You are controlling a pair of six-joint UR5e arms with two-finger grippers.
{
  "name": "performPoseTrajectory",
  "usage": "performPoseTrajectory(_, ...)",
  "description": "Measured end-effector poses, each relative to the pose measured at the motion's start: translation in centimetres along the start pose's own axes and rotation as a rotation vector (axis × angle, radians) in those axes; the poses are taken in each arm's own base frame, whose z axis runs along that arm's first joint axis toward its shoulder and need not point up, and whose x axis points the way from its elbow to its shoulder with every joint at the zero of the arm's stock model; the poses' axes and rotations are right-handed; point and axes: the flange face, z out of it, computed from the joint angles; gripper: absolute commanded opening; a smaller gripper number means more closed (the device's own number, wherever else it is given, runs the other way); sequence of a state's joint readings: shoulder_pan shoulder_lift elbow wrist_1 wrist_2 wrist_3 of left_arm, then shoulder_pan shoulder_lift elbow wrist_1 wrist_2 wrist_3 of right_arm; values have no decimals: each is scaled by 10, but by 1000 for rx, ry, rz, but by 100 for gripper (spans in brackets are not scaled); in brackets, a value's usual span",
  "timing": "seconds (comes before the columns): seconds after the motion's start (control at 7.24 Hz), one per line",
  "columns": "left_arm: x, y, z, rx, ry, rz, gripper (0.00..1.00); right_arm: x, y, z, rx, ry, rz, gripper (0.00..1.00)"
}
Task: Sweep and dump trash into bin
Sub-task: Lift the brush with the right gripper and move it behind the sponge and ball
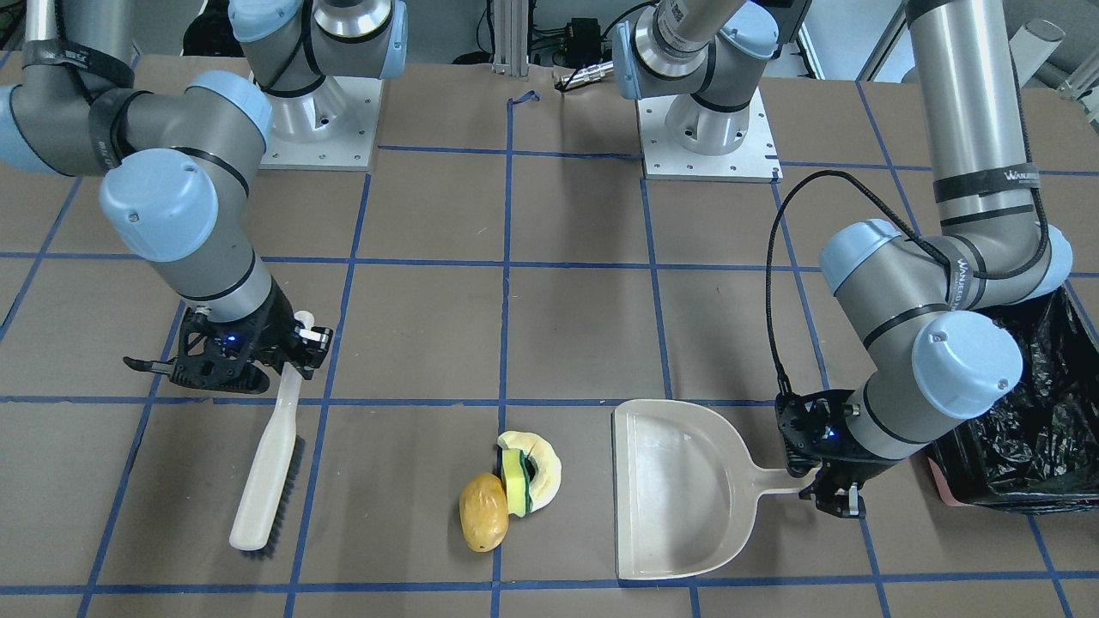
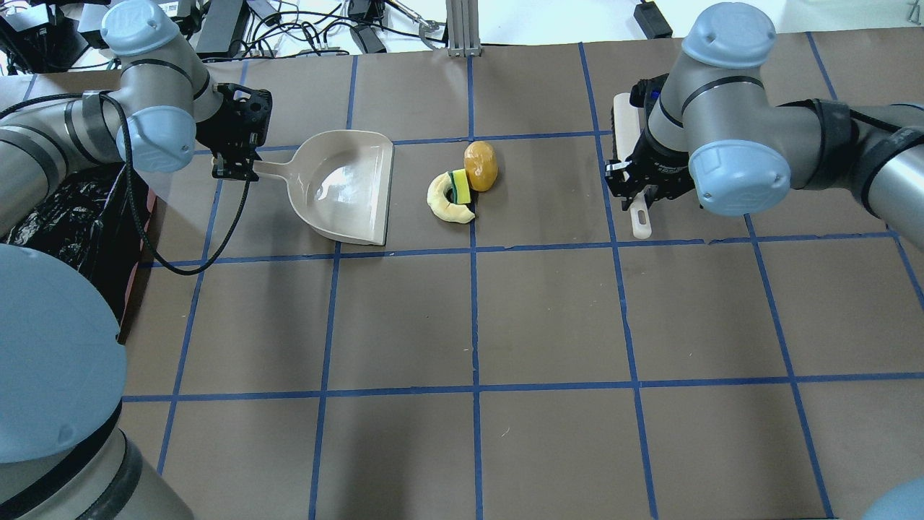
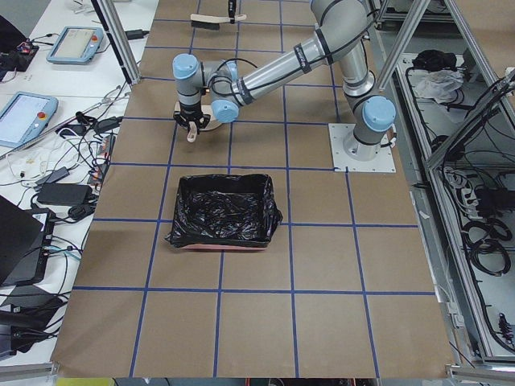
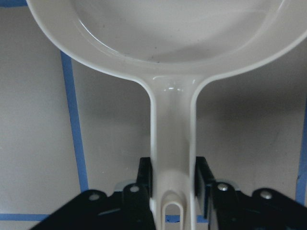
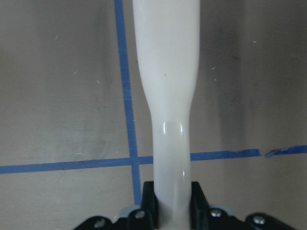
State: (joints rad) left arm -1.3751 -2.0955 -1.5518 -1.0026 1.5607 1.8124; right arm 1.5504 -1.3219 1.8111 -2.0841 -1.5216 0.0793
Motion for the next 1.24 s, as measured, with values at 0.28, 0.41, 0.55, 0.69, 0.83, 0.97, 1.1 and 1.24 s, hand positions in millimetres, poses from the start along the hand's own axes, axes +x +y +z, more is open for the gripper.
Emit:
performPoseTrajectory(0.28, 0, -2, 1, 1, 6, -13, 8, -35, 8, -2, 3, -77, 18, 0)
performPoseTrajectory(0.41, 0, -4, 1, 0, 8, -27, 8, -53, 15, 0, -6, -85, 21, 0)
performPoseTrajectory(0.55, 1, -4, 1, -2, 8, -36, 8, -69, 21, 8, -19, -75, 11, 0)
performPoseTrajectory(0.69, 1, -4, 1, -4, 9, -39, 8, -81, 24, 15, -26, -58, 4, 0)
performPoseTrajectory(0.83, 1, -5, 1, -7, 10, -40, 8, -91, 26, 19, -23, -50, 0, 0)
performPoseTrajectory(0.97, 1, -5, 2, -9, 12, -40, 8, -99, 27, 25, -27, -46, 2, 0)
performPoseTrajectory(1.1, 0, -4, 3, -10, 13, -40, 8, -109, 28, 32, -31, -44, -2, 0)
performPoseTrajectory(1.24, 0, -4, 3, -12, 13, -40, 8, -124, 28, 37, -29, -42, -18, 0)
